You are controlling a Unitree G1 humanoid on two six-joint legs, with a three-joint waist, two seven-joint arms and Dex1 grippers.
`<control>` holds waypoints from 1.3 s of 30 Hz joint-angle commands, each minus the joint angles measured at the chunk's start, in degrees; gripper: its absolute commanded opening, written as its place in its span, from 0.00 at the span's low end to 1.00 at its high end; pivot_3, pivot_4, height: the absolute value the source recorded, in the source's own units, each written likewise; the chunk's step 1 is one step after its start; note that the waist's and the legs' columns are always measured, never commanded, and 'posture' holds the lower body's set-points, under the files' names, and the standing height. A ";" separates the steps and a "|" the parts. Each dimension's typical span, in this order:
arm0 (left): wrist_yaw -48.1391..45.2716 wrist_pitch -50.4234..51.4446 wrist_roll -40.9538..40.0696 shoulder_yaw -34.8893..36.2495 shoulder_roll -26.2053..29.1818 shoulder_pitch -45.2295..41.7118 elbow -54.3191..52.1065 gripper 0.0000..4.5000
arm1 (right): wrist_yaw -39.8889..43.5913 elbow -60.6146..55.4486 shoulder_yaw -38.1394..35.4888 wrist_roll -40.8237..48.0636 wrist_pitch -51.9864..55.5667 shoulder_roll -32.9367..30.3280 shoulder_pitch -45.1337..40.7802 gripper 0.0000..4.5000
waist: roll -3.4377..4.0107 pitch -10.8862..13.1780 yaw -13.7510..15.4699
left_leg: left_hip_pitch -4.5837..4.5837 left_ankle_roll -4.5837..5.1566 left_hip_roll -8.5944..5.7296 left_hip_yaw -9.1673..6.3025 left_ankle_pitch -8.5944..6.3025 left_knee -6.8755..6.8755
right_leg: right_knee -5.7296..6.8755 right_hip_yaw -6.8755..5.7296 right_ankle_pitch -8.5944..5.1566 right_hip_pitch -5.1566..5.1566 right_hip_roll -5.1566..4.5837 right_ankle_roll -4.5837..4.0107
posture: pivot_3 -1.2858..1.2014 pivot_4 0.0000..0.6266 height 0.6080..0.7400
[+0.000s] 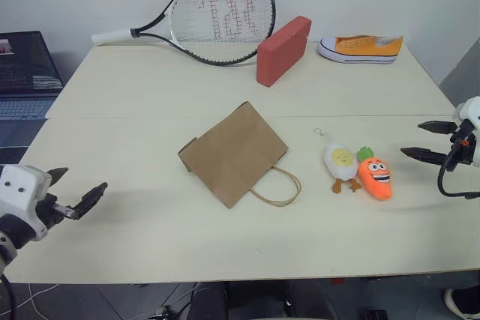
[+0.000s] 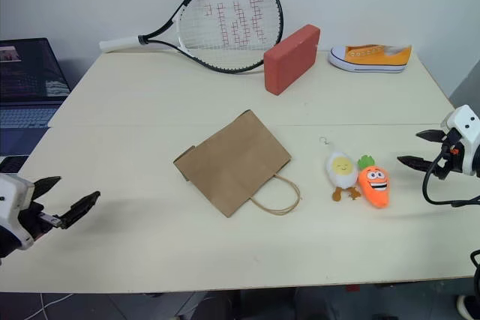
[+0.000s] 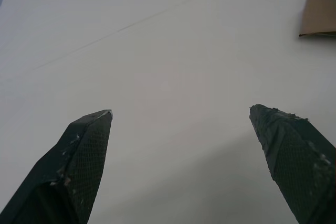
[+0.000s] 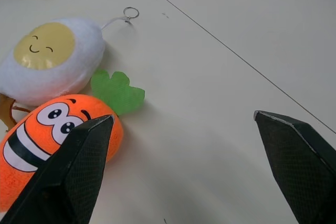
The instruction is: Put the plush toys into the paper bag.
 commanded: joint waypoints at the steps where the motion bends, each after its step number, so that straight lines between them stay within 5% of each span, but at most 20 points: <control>1: -0.17 -2.66 0.76 1.52 0.47 -0.24 0.23 0.99 | -0.04 -0.13 -0.95 0.04 -1.01 -0.64 -1.16 1.00 | -0.01 0.00 0.01 | 0.00 0.00 0.00 0.00 0.00 0.00 | 0.00 -0.01 0.00 0.00 0.00 0.00 | 0.52 0.24 1.00; 12: -1.44 -5.31 0.07 2.03 0.67 -1.43 1.46 0.99 | -0.73 0.08 -1.07 0.12 -1.67 -0.21 -1.16 1.00 | -0.01 0.00 0.02 | 0.01 0.00 0.00 0.00 0.00 0.01 | 0.02 0.01 0.01 0.01 0.00 0.00 | 0.52 0.24 1.00; 20: -1.72 -0.51 -2.94 -2.67 2.29 -6.15 -7.68 0.99 | -0.31 -7.20 -3.68 3.37 1.72 -0.65 2.44 1.00 | -0.01 0.00 0.32 | 0.02 0.00 -0.01 -0.02 0.00 0.02 | 0.14 0.02 0.14 0.01 0.00 0.21 | 0.52 0.24 1.00; 30: -2.66 15.51 -10.16 -25.48 4.64 -17.24 -26.74 0.99 | -1.42 -43.89 -15.34 15.65 18.56 -1.47 25.16 1.00 | -0.01 -0.01 1.04 | 0.10 0.00 -0.08 -0.13 0.00 0.05 | 0.46 0.06 0.21 0.00 0.02 0.37 | 0.52 0.24 1.00; 39: -1.33 13.88 -0.34 -47.38 -4.84 -29.56 -19.30 0.99 | -3.73 -64.01 -20.98 24.57 30.23 -1.01 36.70 1.00 | -0.02 -0.02 1.41 | 0.41 0.00 0.03 -0.11 0.00 0.40 | 0.66 0.06 -0.02 0.23 0.14 0.03 | 0.52 0.24 1.00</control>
